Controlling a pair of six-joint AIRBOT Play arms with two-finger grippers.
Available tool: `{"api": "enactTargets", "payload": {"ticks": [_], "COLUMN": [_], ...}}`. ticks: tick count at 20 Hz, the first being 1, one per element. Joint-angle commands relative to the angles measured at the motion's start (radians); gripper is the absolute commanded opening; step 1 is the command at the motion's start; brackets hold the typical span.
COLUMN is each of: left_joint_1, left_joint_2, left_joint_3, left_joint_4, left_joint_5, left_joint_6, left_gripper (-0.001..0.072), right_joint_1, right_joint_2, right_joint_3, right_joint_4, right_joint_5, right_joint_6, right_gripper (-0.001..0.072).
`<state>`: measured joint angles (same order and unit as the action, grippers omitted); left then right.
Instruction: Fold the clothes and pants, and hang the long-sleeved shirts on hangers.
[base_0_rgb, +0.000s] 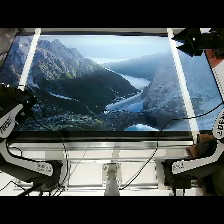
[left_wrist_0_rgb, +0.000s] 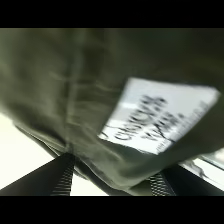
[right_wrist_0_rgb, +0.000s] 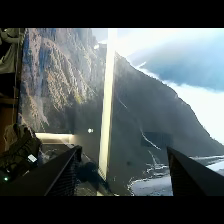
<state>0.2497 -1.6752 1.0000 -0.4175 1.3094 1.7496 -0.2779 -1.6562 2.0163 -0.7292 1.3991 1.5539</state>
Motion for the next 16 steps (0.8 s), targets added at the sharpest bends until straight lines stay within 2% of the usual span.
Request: {"api": "enactTargets", "payload": {"ticks": [1, 2, 3, 6, 9, 10, 11, 12, 13, 14, 15, 16], "left_joint_1": [0.000, 0.000, 0.000, -0.001, -0.011, -0.024, -0.043, -0.064, -0.092, -0.119, -0.145, -0.170], "left_joint_2": [-0.006, -0.006, -0.006, -0.006, 0.007, 0.026, 0.056, 0.090, 0.135, 0.187, 0.240, 0.303], "left_joint_3": [0.000, 0.000, 0.000, 0.000, 0.000, 0.001, 0.001, 0.001, 0.002, 0.006, 0.015, 0.030], "left_joint_4": [0.047, 0.047, 0.047, 0.040, 0.040, 0.040, 0.039, 0.039, 0.040, 0.040, 0.040, 0.039], "left_joint_5": [-0.039, -0.039, -0.038, -0.038, -0.031, -0.037, -0.054, -0.071, -0.089, -0.107, -0.119, -0.133], "left_joint_6": [-0.071, -0.071, -0.071, -0.097, -0.210, -0.219, -0.237, -0.263, -0.268, -0.283, -0.306, -0.369], "left_gripper": [0.0427, 0.0266, 0.0005, 0.0010, 0.0009, 0.0009, 0.0008, 0.0008, 0.0008, 0.0008, 0.0007, 0.0007], "right_joint_1": [0.000, 0.000, 0.000, 0.000, 0.000, 0.000, 0.000, 0.000, 0.000, 0.000, 0.000, 0.000], "right_joint_2": [0.000, 0.000, 0.000, 0.000, 0.000, 0.000, 0.000, 0.000, 0.000, 0.000, 0.000, 0.000], "right_joint_3": [0.000, 0.000, 0.000, 0.000, 0.000, 0.000, 0.000, 0.000, 0.000, 0.000, 0.000, 0.000], "right_joint_4": [0.000, 0.000, 0.000, 0.000, 0.000, -0.001, -0.001, -0.001, -0.002, -0.004, -0.005, -0.006], "right_joint_5": [0.008, 0.009, 0.012, 0.016, 0.014, 0.014, 0.014, 0.014, 0.014, 0.013, 0.014, 0.015], "right_joint_6": [0.000, 0.000, 0.000, 0.000, 0.000, 0.000, 0.000, 0.000, 0.000, 0.000, 0.000, 0.000], "right_gripper": [0.0616, 0.0616, 0.0615, 0.0615, 0.0614, 0.0600, 0.0485, 0.0301, 0.0054, 0.0019, 0.0019, 0.0019]}}
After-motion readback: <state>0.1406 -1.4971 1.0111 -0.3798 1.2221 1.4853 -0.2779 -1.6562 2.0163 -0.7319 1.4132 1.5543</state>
